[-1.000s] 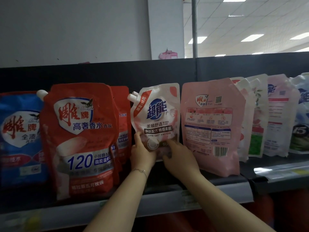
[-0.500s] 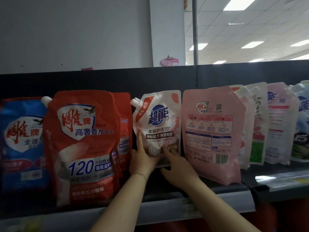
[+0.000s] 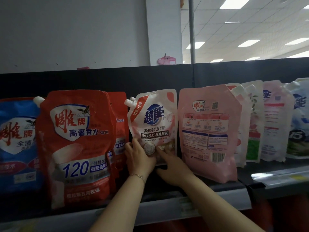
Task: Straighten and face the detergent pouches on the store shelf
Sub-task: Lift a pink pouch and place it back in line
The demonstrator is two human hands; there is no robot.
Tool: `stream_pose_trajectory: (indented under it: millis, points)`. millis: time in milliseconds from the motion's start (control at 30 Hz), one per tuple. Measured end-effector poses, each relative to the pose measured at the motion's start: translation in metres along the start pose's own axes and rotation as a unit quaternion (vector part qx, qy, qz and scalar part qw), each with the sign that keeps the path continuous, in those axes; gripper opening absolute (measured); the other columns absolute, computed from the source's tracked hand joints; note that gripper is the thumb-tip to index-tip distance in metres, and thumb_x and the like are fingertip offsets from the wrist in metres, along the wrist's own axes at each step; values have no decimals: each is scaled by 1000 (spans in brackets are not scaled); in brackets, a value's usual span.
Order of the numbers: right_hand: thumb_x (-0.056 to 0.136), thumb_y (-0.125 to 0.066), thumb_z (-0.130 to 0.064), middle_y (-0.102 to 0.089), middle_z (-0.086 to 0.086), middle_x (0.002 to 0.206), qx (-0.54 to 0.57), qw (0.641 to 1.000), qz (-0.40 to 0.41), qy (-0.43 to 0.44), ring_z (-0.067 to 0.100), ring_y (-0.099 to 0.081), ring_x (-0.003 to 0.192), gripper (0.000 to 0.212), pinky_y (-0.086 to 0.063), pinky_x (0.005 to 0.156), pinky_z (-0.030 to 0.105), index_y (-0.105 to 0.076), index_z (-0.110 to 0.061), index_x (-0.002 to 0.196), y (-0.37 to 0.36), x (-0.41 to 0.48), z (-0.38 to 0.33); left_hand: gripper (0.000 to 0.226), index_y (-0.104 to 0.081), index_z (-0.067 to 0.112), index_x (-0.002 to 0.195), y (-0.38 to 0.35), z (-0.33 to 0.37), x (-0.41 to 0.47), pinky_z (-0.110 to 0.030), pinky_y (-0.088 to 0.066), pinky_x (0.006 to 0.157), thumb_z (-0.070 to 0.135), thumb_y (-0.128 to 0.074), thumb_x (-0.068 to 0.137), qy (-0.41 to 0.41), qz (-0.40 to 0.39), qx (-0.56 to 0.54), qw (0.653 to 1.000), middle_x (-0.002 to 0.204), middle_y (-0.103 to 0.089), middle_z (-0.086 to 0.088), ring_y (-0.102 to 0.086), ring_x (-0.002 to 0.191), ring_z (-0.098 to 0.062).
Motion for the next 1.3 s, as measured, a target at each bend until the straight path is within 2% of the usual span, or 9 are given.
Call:
stream_pose_trajectory:
  millis: [100, 367, 467, 600, 733, 833, 1033, 1167, 1300]
  points:
    - [85, -56, -19, -45, 0, 144, -6, 999, 48, 14, 22, -43, 132, 61, -39, 107, 34, -40, -29, 143, 5, -2, -8, 57, -42, 12, 112, 2, 4, -2, -41, -45, 84, 33, -74, 70, -58, 33, 49, 997, 114, -37, -8, -45, 106, -29]
    - [89, -50, -23, -58, 5, 121, -162, 987, 20, -3, 27, -58, 106, 30, -50, 85, 38, -52, -17, 118, 22, -18, -26, 26, -48, 16, 110, 5, 21, -10, -36, -44, 83, 31, -53, 90, -177, -31, 159, 971, 123, -44, -2, -51, 109, -26]
    - [87, -52, -23, -62, 7, 112, -159, 987, 32, -6, 28, -61, 99, 27, -52, 81, 37, -56, -16, 113, 40, -30, -31, 17, -52, 18, 101, 10, 34, -13, -32, -44, 87, 27, -56, 88, -153, -117, 87, 977, 116, -49, -1, -52, 106, -23]
    - [90, -52, -31, -66, 4, 99, -205, 976, 70, 3, 25, -62, 86, 22, -54, 75, 36, -62, -16, 102, 68, -46, -38, 18, -47, 24, 81, 15, 46, -17, -43, -47, 91, 28, -64, 79, -155, -188, 45, 969, 108, -54, -3, -52, 103, -25]
    - [91, -50, -34, -63, 3, 81, -260, 961, 91, -12, 25, -62, 75, 23, -54, 68, 35, -62, -16, 82, 93, -66, -40, 27, -56, 17, 104, 17, 60, -25, -34, -40, 101, 32, -66, 84, -188, -201, 69, 959, 121, -53, -7, -49, 114, -24]
    - [89, -52, -35, -52, -2, 67, -282, 951, 119, -47, 22, -57, 65, 29, -49, 59, 31, -49, -19, 64, 109, -79, -33, 30, -58, 13, 112, 17, 69, -32, -24, -37, 96, 25, -64, 85, -204, -218, 81, 951, 124, -53, -7, -48, 115, -21]
    - [89, -51, -43, -56, 1, 76, -300, 930, 125, -174, 23, -58, 69, 31, -45, 61, 29, -50, -17, 72, 132, -102, -4, 21, -53, 21, 100, 20, 81, -46, -34, -45, 97, 25, -64, 83, -224, -261, 60, 937, 123, -51, -5, -50, 110, -20]
    - [87, -51, -55, -55, 2, 84, -261, 919, 146, -257, 25, -54, 76, 38, -42, 66, 31, -57, -18, 88, 141, -118, 14, 30, -54, 16, 111, 29, 83, -47, -34, -42, 100, 23, -64, 84, -237, -283, 82, 926, 126, -47, -5, -47, 116, -21]
    - [88, -58, -45, -62, 5, 101, -129, 951, 130, -250, 24, -57, 86, 31, -47, 73, 33, -56, -17, 102, 134, -113, 25, 49, -47, 15, 130, 37, 76, -46, -39, -38, 106, 26, -63, 85, -225, -294, 116, 922, 139, -39, -3, -40, 128, -23]
Point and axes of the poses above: each hand's wrist, its own x-axis towards the middle knuckle, its own y-axis out of the back of the hand, z = x × y, the point moved 1 cm from there along x, towards the middle knuckle
